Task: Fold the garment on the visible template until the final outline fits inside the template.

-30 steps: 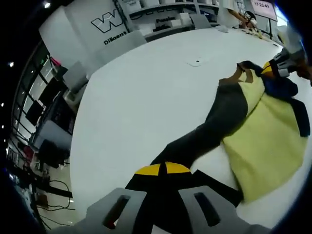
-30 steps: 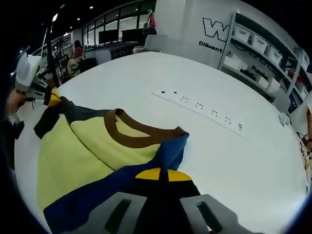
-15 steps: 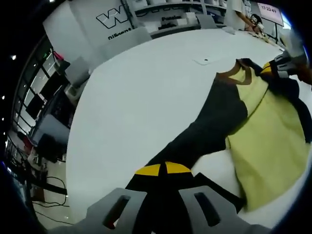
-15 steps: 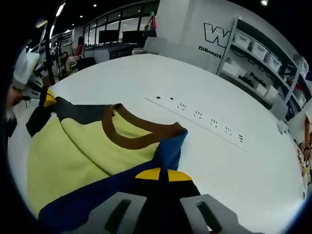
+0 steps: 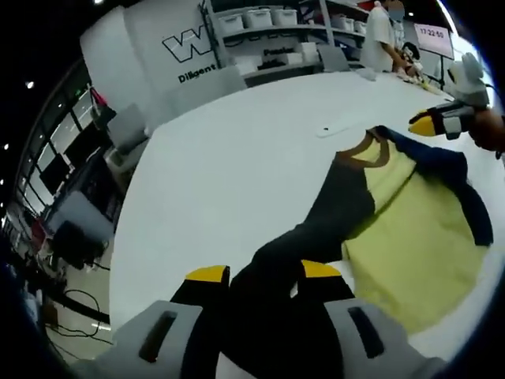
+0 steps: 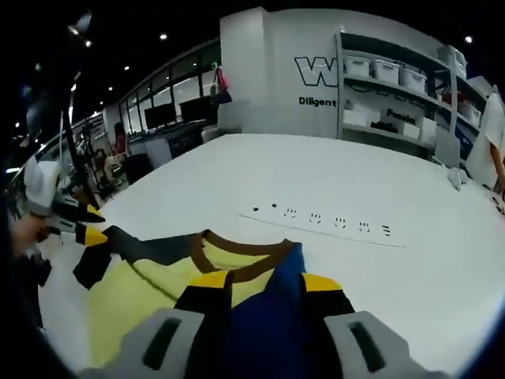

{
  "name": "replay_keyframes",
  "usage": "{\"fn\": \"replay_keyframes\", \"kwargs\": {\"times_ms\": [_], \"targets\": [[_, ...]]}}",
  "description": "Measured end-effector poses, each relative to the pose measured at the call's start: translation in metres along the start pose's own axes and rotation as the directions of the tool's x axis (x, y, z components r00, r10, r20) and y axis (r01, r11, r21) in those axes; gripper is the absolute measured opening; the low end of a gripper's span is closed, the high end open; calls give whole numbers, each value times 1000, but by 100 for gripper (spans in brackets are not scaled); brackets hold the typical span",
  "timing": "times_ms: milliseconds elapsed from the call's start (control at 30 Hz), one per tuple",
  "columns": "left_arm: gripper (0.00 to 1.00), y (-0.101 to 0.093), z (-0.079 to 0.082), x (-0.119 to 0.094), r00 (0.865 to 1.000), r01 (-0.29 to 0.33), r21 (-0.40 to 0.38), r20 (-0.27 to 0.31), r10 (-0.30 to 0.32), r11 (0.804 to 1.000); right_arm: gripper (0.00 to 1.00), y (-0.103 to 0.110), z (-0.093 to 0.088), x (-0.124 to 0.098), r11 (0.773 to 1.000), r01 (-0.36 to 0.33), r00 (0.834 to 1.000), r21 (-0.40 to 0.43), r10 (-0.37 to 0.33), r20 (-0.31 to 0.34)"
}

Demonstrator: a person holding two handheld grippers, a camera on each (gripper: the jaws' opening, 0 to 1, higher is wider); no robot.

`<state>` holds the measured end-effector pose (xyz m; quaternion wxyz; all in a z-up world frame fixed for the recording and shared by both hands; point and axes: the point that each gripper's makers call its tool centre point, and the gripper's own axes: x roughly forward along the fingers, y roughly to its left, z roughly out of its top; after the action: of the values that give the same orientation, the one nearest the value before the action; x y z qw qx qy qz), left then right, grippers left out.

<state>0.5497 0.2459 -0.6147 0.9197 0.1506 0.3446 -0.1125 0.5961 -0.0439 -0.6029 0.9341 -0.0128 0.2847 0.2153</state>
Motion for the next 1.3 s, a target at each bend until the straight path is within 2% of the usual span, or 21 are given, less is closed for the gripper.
{"fn": "replay_keyframes", "kwargs": {"times_ms": [133, 200, 233, 300, 367, 467, 500, 533, 633, 767, 900, 1000, 1067, 1133, 1300], "targets": [[49, -10, 6, -13, 999, 29, -9, 32, -29, 1000, 51, 13, -5, -13, 1000, -15, 1000, -18, 15, -5], [50, -10, 15, -19, 995, 32, -18, 93, -30, 999, 55, 19, -11, -20, 1000, -22, 999, -17, 22, -23], [50, -10, 16, -21, 994, 33, -21, 102, -31, 999, 56, 22, -15, -24, 1000, -25, 999, 11, 25, -38], [55, -13, 16, -32, 991, 48, -53, 130, -41, 997, 58, 30, -17, -29, 999, -43, 999, 20, 43, -26], [58, -21, 12, -40, 989, 86, -71, 129, -76, 994, 58, 38, -24, -38, 999, -45, 998, -13, 45, -35], [58, -24, 8, -42, 989, 91, -77, 124, -81, 993, 59, 40, -25, -39, 999, -49, 998, -16, 48, -36], [57, -30, 3, -46, 988, 113, -89, 116, -102, 990, 59, 46, -31, -43, 998, -65, 997, -20, 64, -47], [57, -38, -3, -53, 985, 141, -101, 117, -129, 985, 59, 54, -39, -49, 997, -81, 995, -12, 80, -67], [57, -53, -13, -60, 975, 199, -133, 123, -183, 971, 58, 63, -56, -61, 995, -86, 992, -58, 80, -100], [55, -69, -28, -65, 965, 253, -128, 108, -240, 959, 56, 71, -75, -71, 994, -96, 987, -54, 88, -132], [52, -79, -40, -65, 957, 284, -121, 103, -272, 951, 53, 75, -94, -79, 994, -92, 984, -55, 83, -157], [51, -83, -44, -65, 954, 294, -127, 103, -282, 947, 49, 76, -100, -82, 994, -92, 984, -50, 83, -160], [50, -89, -54, -59, 947, 319, -165, 85, -309, 933, 45, 79, -113, -83, 995, -93, 979, -20, 88, -182], [49, -93, -60, -58, 943, 332, -188, 66, -326, 924, 42, 80, -119, -83, 995, -94, 976, -14, 89, -197], [44, -100, -70, -55, 942, 335, -198, 50, -332, 921, 34, 78, -124, -85, 997, -71, 977, -16, 67, -202]]}}
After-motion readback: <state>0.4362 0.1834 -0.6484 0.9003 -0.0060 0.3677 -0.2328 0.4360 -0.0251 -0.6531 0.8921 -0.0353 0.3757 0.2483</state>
